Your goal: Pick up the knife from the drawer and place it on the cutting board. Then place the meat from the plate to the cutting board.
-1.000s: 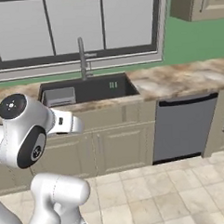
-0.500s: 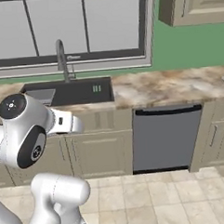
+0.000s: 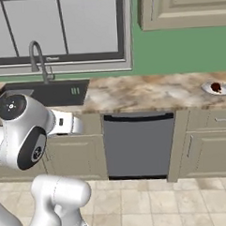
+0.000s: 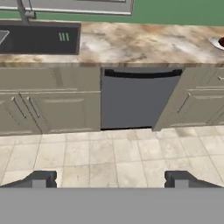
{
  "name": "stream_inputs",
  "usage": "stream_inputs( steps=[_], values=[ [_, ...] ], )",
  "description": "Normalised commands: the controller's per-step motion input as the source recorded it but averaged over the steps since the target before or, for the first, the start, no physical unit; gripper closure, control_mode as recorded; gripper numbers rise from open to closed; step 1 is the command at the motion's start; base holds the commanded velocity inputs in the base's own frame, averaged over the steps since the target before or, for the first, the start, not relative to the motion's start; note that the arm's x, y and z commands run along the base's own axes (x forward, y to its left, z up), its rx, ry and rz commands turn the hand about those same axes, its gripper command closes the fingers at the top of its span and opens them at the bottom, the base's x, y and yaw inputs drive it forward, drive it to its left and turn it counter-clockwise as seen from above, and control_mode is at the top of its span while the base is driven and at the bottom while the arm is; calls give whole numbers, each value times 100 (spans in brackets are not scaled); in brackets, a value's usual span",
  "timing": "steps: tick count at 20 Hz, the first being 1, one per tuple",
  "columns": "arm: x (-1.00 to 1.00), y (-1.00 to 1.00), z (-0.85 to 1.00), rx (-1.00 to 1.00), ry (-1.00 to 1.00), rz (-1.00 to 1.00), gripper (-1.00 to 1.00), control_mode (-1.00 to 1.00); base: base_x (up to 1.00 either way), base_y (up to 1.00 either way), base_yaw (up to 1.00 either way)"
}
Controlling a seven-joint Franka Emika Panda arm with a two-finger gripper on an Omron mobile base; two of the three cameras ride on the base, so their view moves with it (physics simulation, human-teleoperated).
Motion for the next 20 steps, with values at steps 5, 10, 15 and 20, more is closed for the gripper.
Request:
stream_inputs(
  steps=[5,10,15,20],
  values=[
    [0,0,0,0,0,0,-100,100,14,-100,23],
    [0,0,0,0,0,0,-100,100,26,-100,22],
    [0,0,0,0,0,0,-100,100,34,-100,19],
    [0,0,0,0,0,0,-100,100,40,-100,8]
  ],
)
